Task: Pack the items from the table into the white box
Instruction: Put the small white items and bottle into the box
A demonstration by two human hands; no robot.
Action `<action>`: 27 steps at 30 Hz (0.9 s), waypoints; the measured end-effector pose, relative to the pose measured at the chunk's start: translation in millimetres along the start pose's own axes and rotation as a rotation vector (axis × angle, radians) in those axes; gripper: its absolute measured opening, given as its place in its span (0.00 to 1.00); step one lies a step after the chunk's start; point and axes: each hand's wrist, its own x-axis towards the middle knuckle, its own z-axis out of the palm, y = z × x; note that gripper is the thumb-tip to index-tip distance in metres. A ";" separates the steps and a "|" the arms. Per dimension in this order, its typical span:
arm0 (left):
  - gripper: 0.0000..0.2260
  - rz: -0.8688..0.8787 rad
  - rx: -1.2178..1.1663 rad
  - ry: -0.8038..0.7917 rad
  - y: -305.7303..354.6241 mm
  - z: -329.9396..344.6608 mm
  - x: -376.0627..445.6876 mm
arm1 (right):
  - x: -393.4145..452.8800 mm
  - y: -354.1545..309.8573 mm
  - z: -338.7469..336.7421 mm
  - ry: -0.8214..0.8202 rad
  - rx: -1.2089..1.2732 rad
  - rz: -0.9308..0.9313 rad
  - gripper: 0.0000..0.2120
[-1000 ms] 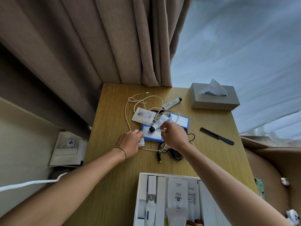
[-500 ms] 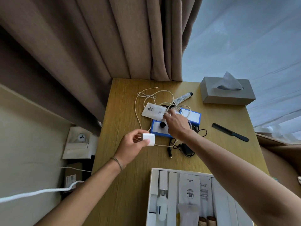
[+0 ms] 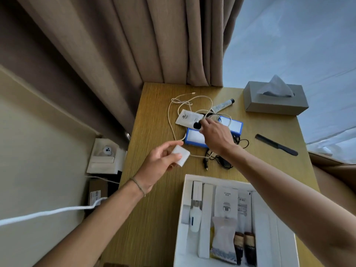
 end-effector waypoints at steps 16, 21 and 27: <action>0.08 0.114 0.691 -0.051 7.4 75.3 -76.2 | -107.6 -41.5 -80.3 0.249 0.307 -0.069 0.11; 0.09 0.028 0.920 -0.122 -16.7 99.2 -85.8 | -152.7 -45.5 -88.2 0.237 0.392 0.008 0.10; 0.11 -0.065 1.124 -0.128 -57.8 124.0 -94.6 | -196.4 -39.3 -81.8 0.146 0.592 0.114 0.09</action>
